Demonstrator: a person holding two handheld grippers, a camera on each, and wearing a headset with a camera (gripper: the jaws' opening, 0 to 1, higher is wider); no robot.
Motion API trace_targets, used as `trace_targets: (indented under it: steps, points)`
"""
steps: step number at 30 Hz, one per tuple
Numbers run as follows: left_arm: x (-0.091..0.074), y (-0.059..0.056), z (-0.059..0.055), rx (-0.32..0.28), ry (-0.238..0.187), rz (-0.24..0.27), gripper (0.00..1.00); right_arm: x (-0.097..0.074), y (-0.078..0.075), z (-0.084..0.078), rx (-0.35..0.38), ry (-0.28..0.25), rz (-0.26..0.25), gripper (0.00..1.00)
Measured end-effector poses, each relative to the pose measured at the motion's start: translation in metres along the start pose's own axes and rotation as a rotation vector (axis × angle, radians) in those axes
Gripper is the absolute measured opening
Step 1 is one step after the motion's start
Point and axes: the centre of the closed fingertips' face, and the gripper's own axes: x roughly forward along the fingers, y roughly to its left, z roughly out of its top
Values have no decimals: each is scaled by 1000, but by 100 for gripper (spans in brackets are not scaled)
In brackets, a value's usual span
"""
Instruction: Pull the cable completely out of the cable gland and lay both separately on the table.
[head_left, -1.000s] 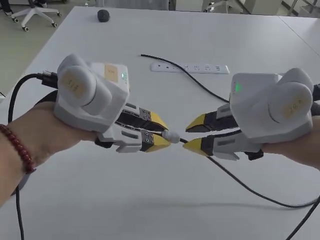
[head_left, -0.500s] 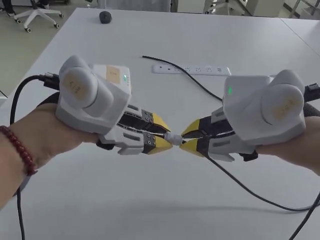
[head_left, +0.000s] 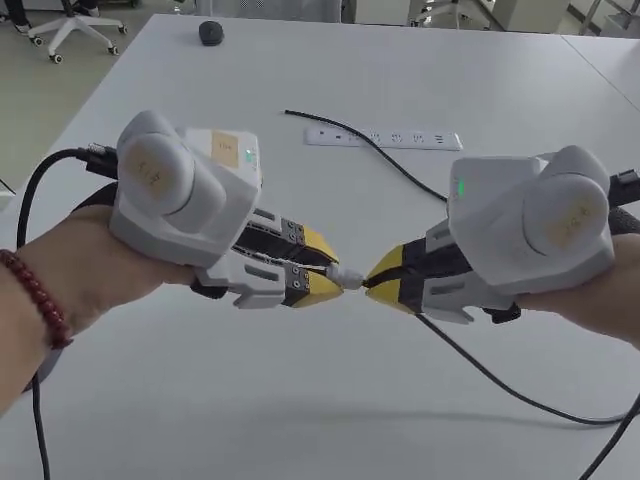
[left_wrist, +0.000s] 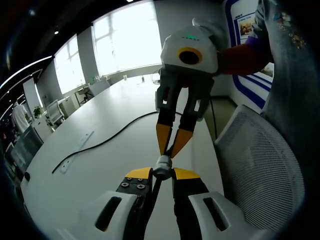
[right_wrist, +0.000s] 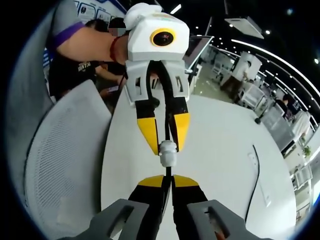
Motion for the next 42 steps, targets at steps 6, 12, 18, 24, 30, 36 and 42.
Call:
trace_targets:
  steps: [6,12,18,24,30,36,42]
  points:
    - [-1,1,-1,0,1,2,16,0,0,-7,17,12,-4,0]
    - [-6,3,-4,0,3,12,16,0,0,-24,51,35,-4,0]
    - [-11,7,-6,-7,4,25,16,-1,0,-41,80,62,-9,0]
    - [-12,8,-7,-10,6,30,16,-3,0,-53,104,84,-18,0]
    - [-13,10,-8,-16,5,38,16,-3,-1,-63,131,95,-25,0]
    - [-17,13,-9,-22,4,49,16,-4,-4,-72,149,109,-33,0]
    - [-21,16,-13,-26,9,60,16,-6,-10,-81,157,128,-44,0]
